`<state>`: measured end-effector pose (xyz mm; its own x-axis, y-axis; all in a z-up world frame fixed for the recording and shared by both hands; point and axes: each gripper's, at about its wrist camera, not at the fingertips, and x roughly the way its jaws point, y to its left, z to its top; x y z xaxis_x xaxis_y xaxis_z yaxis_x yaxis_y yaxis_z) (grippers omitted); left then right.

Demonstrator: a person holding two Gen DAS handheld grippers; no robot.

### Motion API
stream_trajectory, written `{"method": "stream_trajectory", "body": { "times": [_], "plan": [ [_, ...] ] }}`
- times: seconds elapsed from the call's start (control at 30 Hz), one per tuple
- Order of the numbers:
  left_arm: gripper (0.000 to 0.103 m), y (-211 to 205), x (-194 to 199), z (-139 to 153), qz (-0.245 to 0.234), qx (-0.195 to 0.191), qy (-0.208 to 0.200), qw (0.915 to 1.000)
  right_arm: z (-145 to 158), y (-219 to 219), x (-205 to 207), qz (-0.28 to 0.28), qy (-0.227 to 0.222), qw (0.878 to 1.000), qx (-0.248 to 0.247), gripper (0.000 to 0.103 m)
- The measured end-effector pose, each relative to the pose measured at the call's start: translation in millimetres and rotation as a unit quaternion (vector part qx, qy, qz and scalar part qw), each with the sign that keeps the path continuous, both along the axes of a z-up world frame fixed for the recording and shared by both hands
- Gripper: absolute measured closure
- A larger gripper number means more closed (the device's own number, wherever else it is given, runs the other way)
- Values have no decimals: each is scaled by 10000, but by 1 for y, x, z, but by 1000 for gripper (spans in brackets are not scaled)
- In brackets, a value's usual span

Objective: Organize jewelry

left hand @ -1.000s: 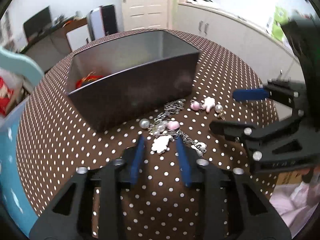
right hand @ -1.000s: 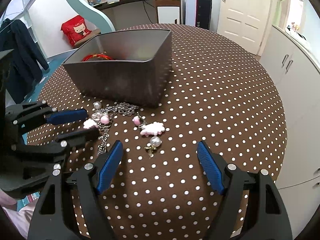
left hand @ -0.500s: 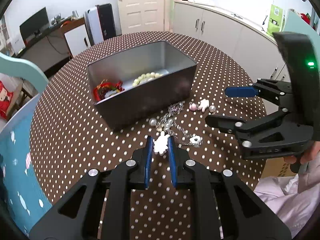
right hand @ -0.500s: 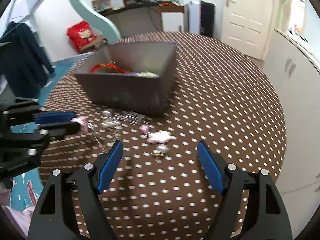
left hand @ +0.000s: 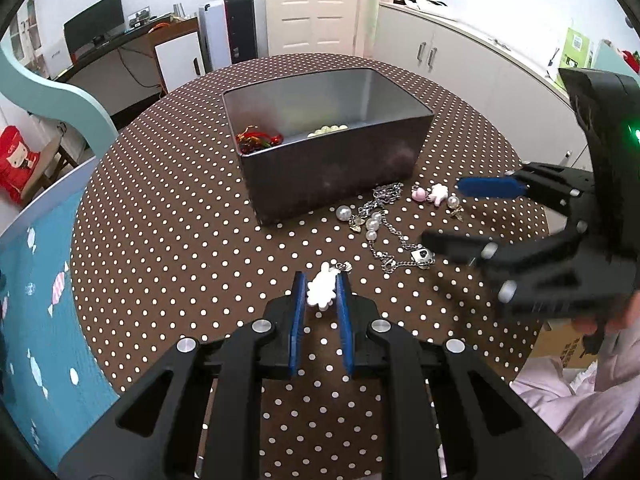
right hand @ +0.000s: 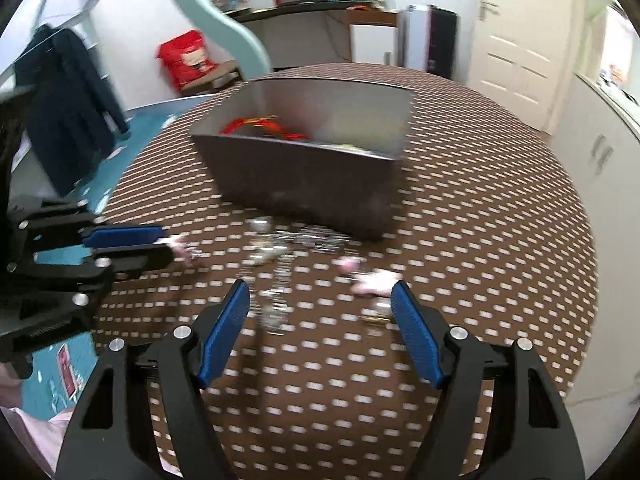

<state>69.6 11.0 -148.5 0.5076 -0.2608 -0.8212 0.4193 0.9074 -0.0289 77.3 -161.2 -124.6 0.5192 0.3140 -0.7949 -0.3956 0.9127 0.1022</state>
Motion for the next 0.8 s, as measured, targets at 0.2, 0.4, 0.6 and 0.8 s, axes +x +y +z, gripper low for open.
{"method": "stream_trajectory", "body": {
  "times": [0.2,0.4,0.6,0.8],
  "plan": [
    [88,-2,10,-6,38,-181,59,9998,-10,-19,7,-428,189,9988,-109,44],
    [88,-6,18,-7,54,-275,63,9996,-11,-12,8,-409,72,9985,-343,77],
    [88,-4,20,-4,114,-375,47,9992,-11,-13,13,-385,168,9989,-230,92],
    [88,-2,17,7,81,-501,-113,9986,-4,-18,10,-383,131,9989,-216,92]
  ]
}}
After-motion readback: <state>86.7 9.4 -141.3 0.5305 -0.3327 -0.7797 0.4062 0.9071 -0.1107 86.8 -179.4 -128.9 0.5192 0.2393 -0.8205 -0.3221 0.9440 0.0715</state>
